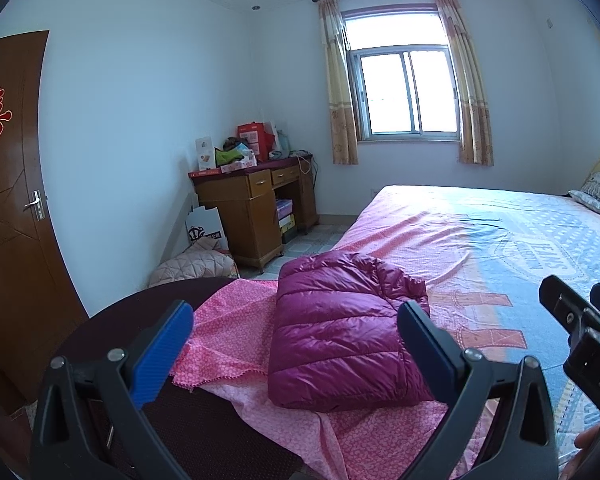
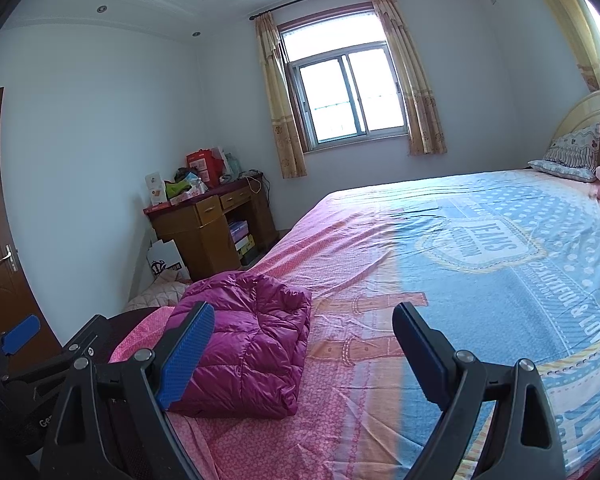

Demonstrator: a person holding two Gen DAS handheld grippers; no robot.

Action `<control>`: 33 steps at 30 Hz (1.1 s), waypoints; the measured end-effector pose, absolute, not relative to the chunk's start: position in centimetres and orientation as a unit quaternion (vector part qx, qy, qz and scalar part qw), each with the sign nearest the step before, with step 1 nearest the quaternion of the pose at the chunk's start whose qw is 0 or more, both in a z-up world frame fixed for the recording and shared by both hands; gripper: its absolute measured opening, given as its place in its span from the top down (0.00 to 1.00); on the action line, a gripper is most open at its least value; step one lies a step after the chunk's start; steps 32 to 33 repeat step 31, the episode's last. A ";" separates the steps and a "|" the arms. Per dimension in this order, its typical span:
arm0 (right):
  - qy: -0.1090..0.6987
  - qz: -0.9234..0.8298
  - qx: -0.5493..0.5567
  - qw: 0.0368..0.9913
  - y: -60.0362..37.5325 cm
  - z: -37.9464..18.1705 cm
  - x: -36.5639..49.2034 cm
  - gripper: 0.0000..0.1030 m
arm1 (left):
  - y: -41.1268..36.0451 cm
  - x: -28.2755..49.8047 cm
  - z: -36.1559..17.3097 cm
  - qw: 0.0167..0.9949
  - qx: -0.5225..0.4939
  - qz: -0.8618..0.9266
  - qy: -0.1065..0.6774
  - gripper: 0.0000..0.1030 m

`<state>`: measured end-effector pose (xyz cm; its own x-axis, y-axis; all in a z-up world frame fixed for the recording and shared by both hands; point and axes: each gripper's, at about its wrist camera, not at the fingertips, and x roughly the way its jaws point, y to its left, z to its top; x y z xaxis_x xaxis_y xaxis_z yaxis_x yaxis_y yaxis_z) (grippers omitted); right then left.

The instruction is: Fold large clothes

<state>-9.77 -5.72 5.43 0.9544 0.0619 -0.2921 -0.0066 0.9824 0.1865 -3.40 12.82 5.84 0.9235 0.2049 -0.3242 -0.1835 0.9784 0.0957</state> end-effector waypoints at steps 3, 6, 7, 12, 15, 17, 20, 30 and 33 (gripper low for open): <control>0.150 0.017 0.092 0.984 -5.7 5.4 -9.8 0.12 | 12.9 -3.2 5.8 0.979 0.030 0.099 0.173 0.00; 0.151 0.017 0.092 0.984 -5.7 5.4 -9.8 0.12 | 13.1 -3.1 5.8 0.979 0.025 0.100 0.178 0.00; 0.152 0.017 0.092 0.984 -5.7 5.4 -9.7 0.12 | 13.1 -3.1 5.9 0.978 0.026 0.101 0.178 0.00; 0.155 0.017 0.091 0.984 -5.6 5.3 -9.6 0.12 | 13.2 -3.0 5.9 0.977 0.035 0.112 0.176 0.00; 0.154 0.017 0.092 0.984 -5.6 5.3 -9.6 0.12 | 13.5 -2.7 5.9 0.976 0.031 0.113 0.183 0.00; 0.155 0.016 0.091 0.984 -5.5 5.3 -9.6 0.12 | 13.8 -2.4 5.9 0.975 0.024 0.110 0.191 0.00; 0.157 0.017 0.091 0.983 -5.5 5.2 -9.4 0.12 | 14.4 -2.0 5.7 0.974 0.006 0.091 0.206 0.00; 0.167 0.019 0.097 0.981 -5.7 4.6 -8.8 0.12 | 14.9 -1.2 5.0 0.971 0.006 0.090 0.221 0.00; 0.168 0.019 0.098 0.981 -5.7 4.6 -8.8 0.12 | 15.0 -1.1 4.9 0.970 0.007 0.094 0.223 0.00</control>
